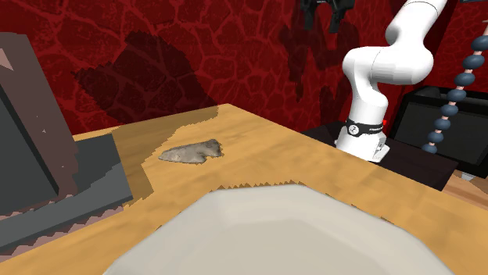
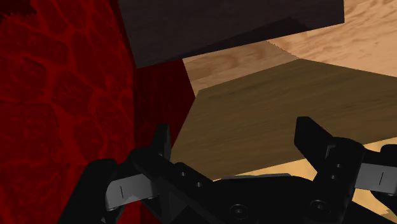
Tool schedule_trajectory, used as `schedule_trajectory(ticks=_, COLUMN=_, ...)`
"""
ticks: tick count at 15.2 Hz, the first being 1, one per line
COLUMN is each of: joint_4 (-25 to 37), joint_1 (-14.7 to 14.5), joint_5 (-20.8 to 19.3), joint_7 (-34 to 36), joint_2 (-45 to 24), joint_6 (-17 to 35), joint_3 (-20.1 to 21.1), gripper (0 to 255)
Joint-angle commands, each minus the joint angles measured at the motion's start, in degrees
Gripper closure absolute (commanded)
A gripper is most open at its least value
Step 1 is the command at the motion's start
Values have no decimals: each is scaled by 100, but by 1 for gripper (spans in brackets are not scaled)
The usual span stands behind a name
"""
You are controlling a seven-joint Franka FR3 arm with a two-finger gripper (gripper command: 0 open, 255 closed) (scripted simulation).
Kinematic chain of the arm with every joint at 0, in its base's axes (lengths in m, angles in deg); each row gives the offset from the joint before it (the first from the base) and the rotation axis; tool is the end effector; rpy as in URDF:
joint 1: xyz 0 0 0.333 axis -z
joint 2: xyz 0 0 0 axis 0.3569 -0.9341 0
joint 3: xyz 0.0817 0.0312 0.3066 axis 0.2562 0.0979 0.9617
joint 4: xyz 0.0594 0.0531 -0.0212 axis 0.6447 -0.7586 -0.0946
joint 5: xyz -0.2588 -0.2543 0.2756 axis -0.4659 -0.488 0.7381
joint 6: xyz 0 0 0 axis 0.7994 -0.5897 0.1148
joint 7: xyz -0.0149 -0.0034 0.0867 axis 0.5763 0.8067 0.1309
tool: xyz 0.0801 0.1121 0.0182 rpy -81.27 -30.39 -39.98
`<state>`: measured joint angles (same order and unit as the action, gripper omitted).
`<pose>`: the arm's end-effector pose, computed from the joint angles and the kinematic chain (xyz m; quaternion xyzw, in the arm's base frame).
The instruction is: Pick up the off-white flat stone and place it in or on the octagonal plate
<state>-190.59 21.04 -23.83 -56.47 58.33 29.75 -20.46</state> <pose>0.3690 -0.0182 0.5520 0.9937 -0.0871 -0.0458 0.0542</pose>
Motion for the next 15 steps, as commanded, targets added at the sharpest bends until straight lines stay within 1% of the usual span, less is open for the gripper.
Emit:
schedule_trajectory(ticks=1, joint_4=0, joint_1=0, joint_5=0, joint_7=0, joint_2=0, joint_6=0, joint_3=0, gripper=0)
schedule_trajectory(ticks=8, joint_4=210, joint_1=-73, joint_5=104, joint_7=344, joint_2=-1192, joint_6=1180, joint_3=196, gripper=0)
schedule_trajectory(ticks=15, joint_4=801, joint_1=-118, joint_5=88, joint_7=669, joint_2=-2529, joint_6=2124, joint_3=379, gripper=0)
